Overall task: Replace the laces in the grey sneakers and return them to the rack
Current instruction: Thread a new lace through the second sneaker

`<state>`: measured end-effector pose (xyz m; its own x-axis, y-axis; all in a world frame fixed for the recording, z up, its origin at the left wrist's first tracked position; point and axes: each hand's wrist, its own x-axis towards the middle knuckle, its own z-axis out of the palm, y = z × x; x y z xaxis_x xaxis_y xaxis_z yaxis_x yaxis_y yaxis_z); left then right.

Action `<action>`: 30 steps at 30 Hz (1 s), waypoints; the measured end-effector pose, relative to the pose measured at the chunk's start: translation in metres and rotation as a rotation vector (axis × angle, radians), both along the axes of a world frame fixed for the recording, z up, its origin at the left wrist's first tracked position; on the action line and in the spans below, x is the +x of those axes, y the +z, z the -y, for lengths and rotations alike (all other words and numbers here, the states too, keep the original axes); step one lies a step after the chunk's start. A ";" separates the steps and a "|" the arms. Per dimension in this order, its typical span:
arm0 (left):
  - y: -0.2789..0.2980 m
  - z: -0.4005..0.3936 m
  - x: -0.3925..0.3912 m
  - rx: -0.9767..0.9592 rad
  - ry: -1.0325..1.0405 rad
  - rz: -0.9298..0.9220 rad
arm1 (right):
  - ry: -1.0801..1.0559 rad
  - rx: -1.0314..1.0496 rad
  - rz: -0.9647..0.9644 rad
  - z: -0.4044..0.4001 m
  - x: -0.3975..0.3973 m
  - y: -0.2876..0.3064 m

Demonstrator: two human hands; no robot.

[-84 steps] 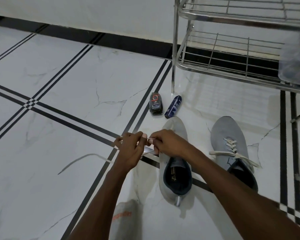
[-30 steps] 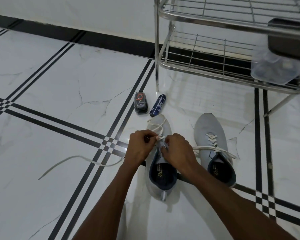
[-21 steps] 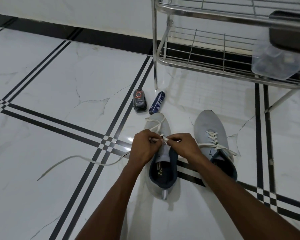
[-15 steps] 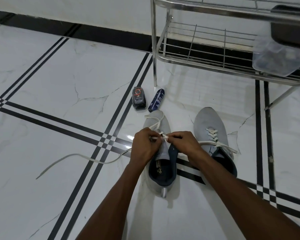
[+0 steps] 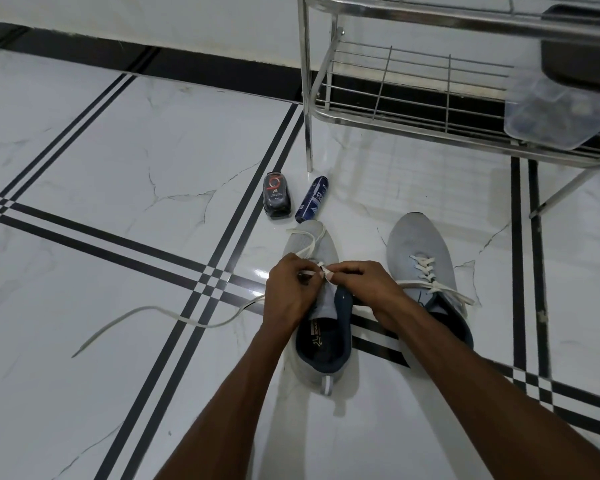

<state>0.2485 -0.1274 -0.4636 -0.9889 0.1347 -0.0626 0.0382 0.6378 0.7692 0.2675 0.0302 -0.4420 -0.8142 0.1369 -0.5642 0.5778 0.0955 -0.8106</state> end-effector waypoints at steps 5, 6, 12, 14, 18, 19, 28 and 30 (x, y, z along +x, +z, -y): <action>0.009 -0.009 0.015 -0.034 0.144 -0.025 | -0.057 -0.115 0.033 0.002 -0.004 0.001; 0.013 -0.013 0.020 -0.042 0.174 -0.042 | -0.050 -0.080 0.012 0.004 -0.005 0.000; 0.019 -0.013 0.024 -0.173 0.151 0.097 | 0.064 0.199 -0.041 0.001 -0.014 0.006; 0.016 -0.008 0.024 -0.159 0.156 0.106 | -0.117 0.167 -0.106 -0.012 -0.017 0.013; 0.016 -0.009 0.028 -0.128 0.202 0.098 | -0.363 0.733 -0.506 -0.043 -0.018 0.025; 0.016 -0.009 0.029 -0.121 0.206 0.098 | -0.293 0.804 -0.534 -0.042 -0.017 0.026; 0.011 -0.008 0.028 -0.066 0.194 0.044 | 0.546 1.009 -0.384 0.002 -0.003 -0.007; 0.009 -0.006 0.028 -0.049 0.193 0.025 | 0.483 1.003 -0.366 -0.003 -0.002 -0.010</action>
